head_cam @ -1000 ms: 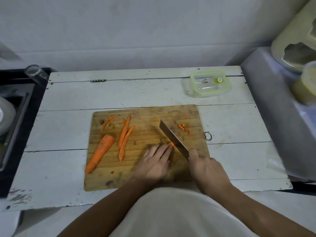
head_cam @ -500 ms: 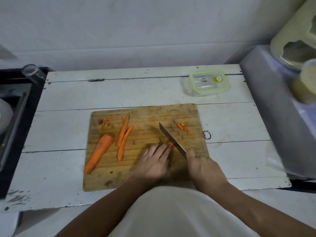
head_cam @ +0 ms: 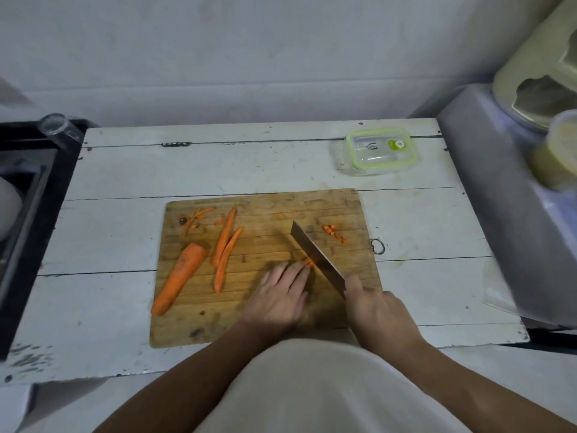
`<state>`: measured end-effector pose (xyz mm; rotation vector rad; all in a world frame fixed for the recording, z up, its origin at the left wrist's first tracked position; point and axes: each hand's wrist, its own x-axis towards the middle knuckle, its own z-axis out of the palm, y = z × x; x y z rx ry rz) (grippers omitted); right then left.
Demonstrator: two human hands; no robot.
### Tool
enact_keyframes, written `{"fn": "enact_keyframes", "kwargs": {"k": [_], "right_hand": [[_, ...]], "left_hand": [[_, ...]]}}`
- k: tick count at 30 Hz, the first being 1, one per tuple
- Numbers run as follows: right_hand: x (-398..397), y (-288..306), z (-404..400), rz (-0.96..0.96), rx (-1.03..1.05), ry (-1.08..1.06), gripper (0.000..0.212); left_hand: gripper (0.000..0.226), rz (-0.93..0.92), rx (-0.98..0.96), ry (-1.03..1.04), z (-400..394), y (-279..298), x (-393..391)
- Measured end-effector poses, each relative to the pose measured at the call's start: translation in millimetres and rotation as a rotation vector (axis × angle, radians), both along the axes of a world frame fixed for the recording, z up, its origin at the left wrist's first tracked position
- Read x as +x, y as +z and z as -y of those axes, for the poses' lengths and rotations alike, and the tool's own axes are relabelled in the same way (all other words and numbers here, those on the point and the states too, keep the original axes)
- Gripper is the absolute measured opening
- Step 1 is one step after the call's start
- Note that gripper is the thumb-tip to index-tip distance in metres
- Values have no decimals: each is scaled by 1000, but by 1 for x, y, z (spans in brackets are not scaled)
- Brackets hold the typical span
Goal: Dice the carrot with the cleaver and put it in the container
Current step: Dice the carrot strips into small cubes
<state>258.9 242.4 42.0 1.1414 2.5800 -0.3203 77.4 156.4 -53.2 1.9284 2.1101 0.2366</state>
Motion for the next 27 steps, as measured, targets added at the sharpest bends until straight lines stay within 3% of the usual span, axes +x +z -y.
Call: {"fn": "enact_keyframes", "kwargs": {"k": [12, 20, 27], "right_hand": [[-15, -2, -1, 33, -68, -13, 35], [-22, -9, -15, -47, 47, -70, 17], [-1, -8, -1, -64, -47, -42, 25]], "left_hand": [[57, -3, 20, -13, -1, -2, -2], [58, 74, 84, -23, 4, 3, -8], [50, -12, 185, -90, 4, -6, -7]]}}
